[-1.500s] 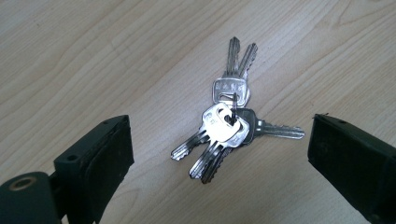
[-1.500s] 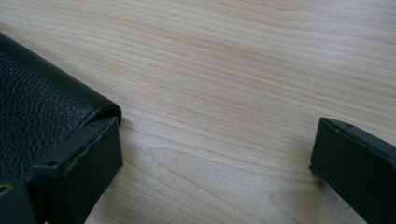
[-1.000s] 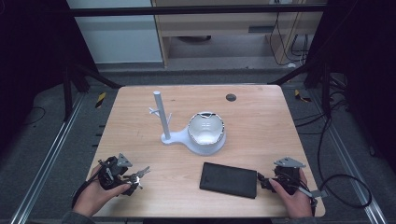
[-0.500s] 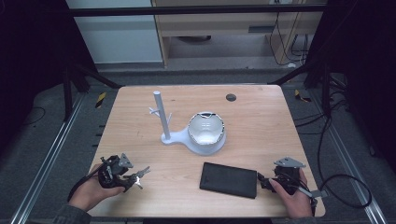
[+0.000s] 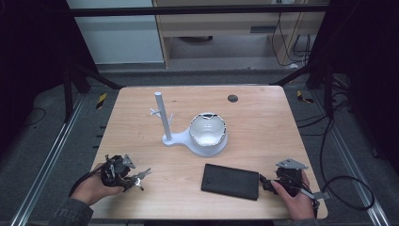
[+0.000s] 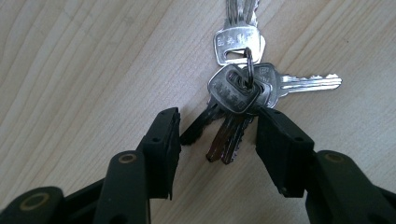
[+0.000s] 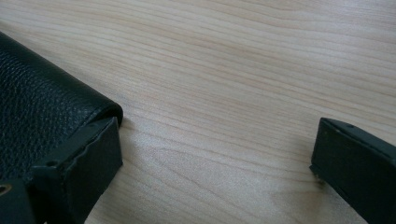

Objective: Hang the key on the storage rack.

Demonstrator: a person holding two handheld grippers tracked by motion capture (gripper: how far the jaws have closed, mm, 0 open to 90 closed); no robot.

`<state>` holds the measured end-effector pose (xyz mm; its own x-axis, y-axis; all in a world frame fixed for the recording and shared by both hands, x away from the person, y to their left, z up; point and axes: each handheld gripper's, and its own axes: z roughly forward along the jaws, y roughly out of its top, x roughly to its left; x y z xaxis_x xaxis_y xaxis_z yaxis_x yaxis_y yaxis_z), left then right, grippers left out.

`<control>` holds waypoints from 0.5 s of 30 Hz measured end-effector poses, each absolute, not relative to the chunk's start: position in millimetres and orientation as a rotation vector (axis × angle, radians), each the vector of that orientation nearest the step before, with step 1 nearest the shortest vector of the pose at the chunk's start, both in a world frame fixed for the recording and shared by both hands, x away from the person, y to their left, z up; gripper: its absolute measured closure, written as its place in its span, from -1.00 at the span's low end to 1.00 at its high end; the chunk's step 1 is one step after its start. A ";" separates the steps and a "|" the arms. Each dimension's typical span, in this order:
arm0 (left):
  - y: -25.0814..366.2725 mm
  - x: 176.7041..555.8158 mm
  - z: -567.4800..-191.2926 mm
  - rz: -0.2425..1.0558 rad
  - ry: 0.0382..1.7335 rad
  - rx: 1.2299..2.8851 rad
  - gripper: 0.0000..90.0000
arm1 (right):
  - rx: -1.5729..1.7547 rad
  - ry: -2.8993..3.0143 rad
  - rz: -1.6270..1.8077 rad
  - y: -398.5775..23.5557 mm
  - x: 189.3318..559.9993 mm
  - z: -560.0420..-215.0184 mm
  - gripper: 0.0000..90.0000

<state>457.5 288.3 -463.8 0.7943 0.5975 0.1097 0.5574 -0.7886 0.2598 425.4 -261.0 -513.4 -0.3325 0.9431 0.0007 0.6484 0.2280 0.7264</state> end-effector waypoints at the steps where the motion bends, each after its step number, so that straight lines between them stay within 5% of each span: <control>1: 288.3 458.3 -464.0 0.268 0.897 2.769 0.11 | 1.462 2.064 0.889 -260.9 425.4 -513.4 -0.96; 8: 284.5 458.0 -464.6 0.142 0.895 2.767 0.35 | 1.461 2.064 0.889 -260.9 425.4 -513.4 -0.96; 15: 274.5 454.1 -463.4 0.164 0.926 2.792 0.78 | 1.461 2.064 0.889 -260.9 425.4 -513.4 -0.96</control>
<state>454.1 274.5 -463.4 0.7980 0.6010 0.0436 0.5794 -0.7852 0.2186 425.4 -260.9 -513.4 -0.3324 0.9432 0.0003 0.6483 0.2283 0.7264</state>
